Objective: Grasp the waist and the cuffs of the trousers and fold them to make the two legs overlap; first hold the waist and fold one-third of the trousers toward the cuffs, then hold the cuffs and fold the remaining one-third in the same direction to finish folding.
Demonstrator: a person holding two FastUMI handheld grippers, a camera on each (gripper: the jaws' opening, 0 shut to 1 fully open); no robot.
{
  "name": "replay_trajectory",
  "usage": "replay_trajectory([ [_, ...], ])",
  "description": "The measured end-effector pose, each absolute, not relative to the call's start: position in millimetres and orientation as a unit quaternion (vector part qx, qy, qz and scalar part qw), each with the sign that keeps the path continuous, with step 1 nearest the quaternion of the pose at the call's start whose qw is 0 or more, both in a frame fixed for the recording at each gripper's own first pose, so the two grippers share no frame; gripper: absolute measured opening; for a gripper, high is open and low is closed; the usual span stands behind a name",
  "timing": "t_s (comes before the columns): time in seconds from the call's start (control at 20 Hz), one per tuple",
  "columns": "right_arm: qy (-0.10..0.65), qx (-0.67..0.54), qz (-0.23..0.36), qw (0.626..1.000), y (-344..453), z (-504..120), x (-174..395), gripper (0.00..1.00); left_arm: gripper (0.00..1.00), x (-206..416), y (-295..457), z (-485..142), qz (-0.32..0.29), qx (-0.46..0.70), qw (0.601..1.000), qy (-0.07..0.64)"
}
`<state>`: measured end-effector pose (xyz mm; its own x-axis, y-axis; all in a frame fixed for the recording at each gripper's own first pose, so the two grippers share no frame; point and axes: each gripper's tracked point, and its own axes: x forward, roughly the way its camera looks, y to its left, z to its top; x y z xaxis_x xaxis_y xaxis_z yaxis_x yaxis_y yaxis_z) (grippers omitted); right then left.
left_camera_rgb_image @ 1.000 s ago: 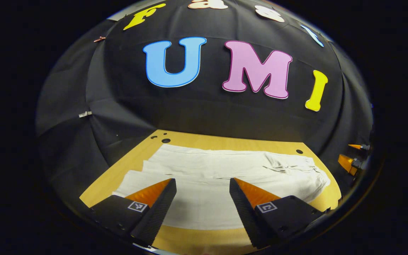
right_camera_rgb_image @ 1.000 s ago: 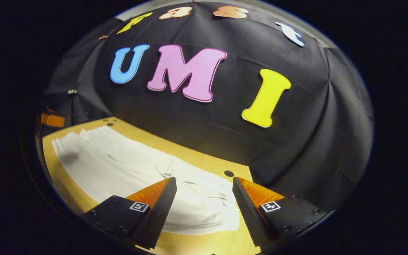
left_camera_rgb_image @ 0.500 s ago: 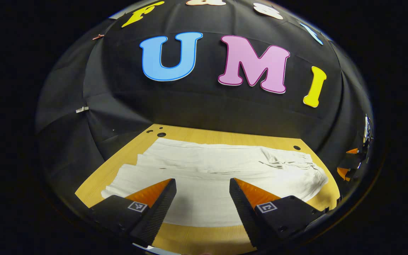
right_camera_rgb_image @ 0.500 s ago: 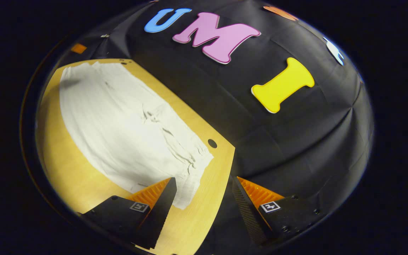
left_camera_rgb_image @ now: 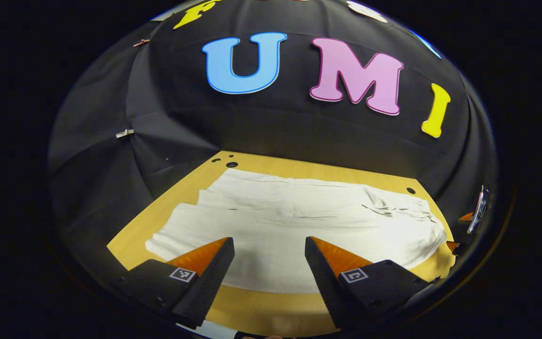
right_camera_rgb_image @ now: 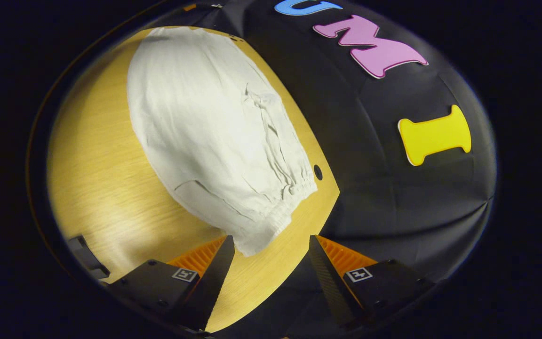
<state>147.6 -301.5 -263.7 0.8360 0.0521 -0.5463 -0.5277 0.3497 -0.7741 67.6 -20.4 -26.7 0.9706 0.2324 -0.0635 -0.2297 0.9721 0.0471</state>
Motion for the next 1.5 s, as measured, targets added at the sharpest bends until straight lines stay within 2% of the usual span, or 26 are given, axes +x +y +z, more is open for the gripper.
replay_trajectory([
  [0.25, 0.225, -0.565, 0.199, 0.768, -300.8, -282.1, 157.3, 0.98, 0.96, 53.5, 2.8, -31.1, 0.148, 0.009, 0.988, 0.037],
  [0.4, 0.212, -0.599, 0.214, 0.742, -292.2, -291.4, 161.9, 0.98, 0.96, 43.2, 14.1, -35.2, 0.163, 0.011, 0.986, 0.044],
  [0.65, 0.200, -0.647, 0.220, 0.702, -289.4, -303.1, 176.7, 0.89, 0.96, 29.4, 23.8, -37.0, 0.176, 0.027, 0.983, 0.053],
  [0.7, 0.206, -0.648, 0.219, 0.700, -290.2, -305.6, 177.5, 0.86, 0.96, 28.0, 24.1, -36.2, 0.176, 0.032, 0.982, 0.055],
  [0.75, 0.210, -0.648, 0.216, 0.699, -290.6, -307.4, 179.9, 0.76, 0.96, 26.3, 24.8, -37.3, 0.176, 0.037, 0.982, 0.057],
  [0.85, 0.225, -0.644, 0.217, 0.699, -292.1, -313.6, 182.8, 0.68, 0.96, 22.8, 24.9, -37.3, 0.176, 0.043, 0.982, 0.061],
  [0.9, 0.232, -0.642, 0.219, 0.697, -292.4, -316.3, 184.0, 0.61, 0.96, 22.8, 25.0, -37.4, 0.176, 0.044, 0.981, 0.063],
  [0.95, 0.233, -0.644, 0.220, 0.695, -292.5, -316.3, 185.0, 0.46, 0.96, 23.8, 25.2, -38.3, 0.175, 0.045, 0.981, 0.065],
  [1.05, 0.237, -0.649, 0.221, 0.688, -292.7, -318.8, 184.0, 0.34, 0.96, 24.1, 29.0, -42.2, 0.183, 0.060, 0.979, 0.072],
  [1.1, 0.245, -0.653, 0.218, 0.683, -293.7, -318.3, 181.0, 0.33, 0.99, 22.6, 30.5, -44.9, 0.187, 0.073, 0.976, 0.079],
  [1.15, 0.249, -0.655, 0.216, 0.680, -292.9, -319.8, 181.1, 0.43, 0.97, 20.8, 29.3, -47.3, 0.187, 0.090, 0.975, 0.082],
  [1.2, 0.256, -0.654, 0.218, 0.678, -291.3, -319.7, 176.8, 0.33, 0.98, 19.6, 29.2, -50.4, 0.184, 0.108, 0.973, 0.084],
  [1.25, 0.257, -0.655, 0.219, 0.676, -291.0, -321.5, 182.1, 0.31, 0.98, 19.1, 31.1, -55.2, 0.183, 0.125, 0.971, 0.088],
  [1.35, 0.268, -0.655, 0.226, 0.670, -291.3, -322.6, 181.5, 0.21, 0.98, 17.3, 40.8, -68.3, 0.180, 0.153, 0.966, 0.103],
  [1.45, 0.284, -0.647, 0.239, 0.666, -289.3, -325.8, 181.8, 0.21, 0.98, 14.6, 58.3, -82.7, 0.185, 0.178, 0.959, 0.120],
  [1.5, 0.295, -0.640, 0.248, 0.665, -286.1, -322.3, 177.7, 0.15, 0.98, 14.1, 69.5, -86.9, 0.191, 0.202, 0.952, 0.125],
])
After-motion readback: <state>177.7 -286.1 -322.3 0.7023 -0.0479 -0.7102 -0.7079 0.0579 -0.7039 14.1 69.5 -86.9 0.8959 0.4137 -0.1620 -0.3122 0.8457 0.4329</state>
